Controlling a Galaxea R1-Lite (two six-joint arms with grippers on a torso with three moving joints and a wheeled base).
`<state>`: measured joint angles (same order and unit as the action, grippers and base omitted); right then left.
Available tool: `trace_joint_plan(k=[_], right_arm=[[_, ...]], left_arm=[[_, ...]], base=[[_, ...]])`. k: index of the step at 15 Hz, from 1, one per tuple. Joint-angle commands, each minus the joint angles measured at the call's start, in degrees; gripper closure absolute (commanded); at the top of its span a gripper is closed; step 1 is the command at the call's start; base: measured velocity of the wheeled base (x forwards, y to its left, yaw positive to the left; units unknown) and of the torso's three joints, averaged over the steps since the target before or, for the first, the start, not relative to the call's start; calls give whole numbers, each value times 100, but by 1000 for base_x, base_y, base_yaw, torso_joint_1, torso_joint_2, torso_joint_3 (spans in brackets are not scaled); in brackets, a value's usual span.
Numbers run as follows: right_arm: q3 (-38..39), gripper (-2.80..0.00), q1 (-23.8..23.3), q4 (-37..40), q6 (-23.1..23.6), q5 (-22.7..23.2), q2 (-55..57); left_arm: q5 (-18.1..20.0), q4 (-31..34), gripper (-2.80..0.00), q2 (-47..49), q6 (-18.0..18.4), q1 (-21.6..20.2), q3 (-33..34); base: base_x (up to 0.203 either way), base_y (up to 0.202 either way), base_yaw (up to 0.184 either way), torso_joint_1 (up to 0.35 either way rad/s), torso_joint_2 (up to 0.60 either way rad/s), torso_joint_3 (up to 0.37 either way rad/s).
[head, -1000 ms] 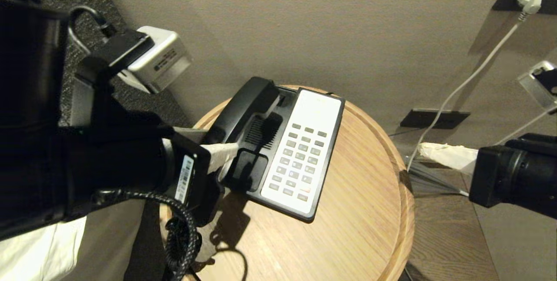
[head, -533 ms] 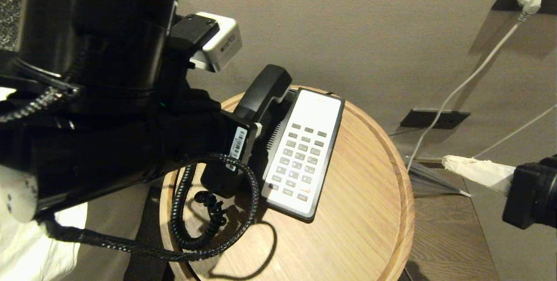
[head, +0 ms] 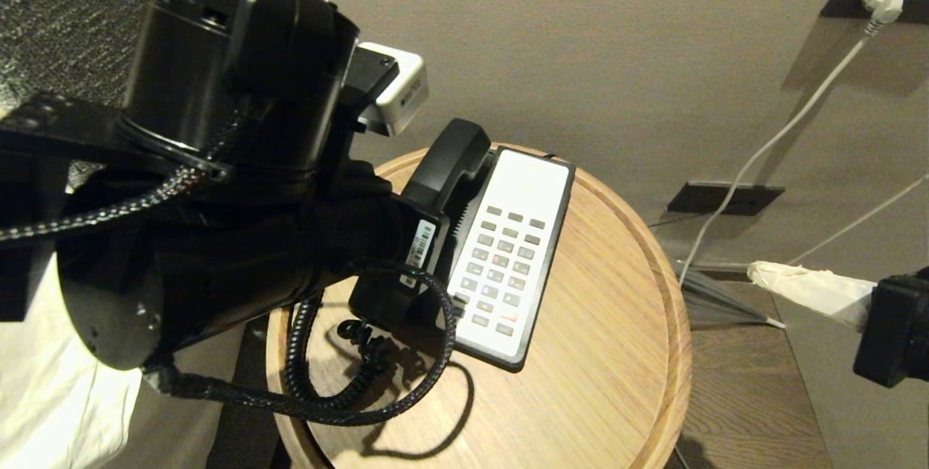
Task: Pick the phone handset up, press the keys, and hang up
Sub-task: Put the handset back
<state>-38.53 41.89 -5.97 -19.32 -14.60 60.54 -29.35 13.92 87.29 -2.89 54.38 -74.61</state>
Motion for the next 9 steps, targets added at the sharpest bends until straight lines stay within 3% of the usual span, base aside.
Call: trace_joint_plan(k=[1,9], right_arm=[[-3,0,-5,0,-17,-7,-18],[74,0,-233,88,-19,-7,-174]], left_arm=[[-18,2,0,64,-58,-5,-4],[-9,-20,0,201,-124,-7,42]], base=[[0,0,0,0,0,0],[0,0,0,0,0,0]])
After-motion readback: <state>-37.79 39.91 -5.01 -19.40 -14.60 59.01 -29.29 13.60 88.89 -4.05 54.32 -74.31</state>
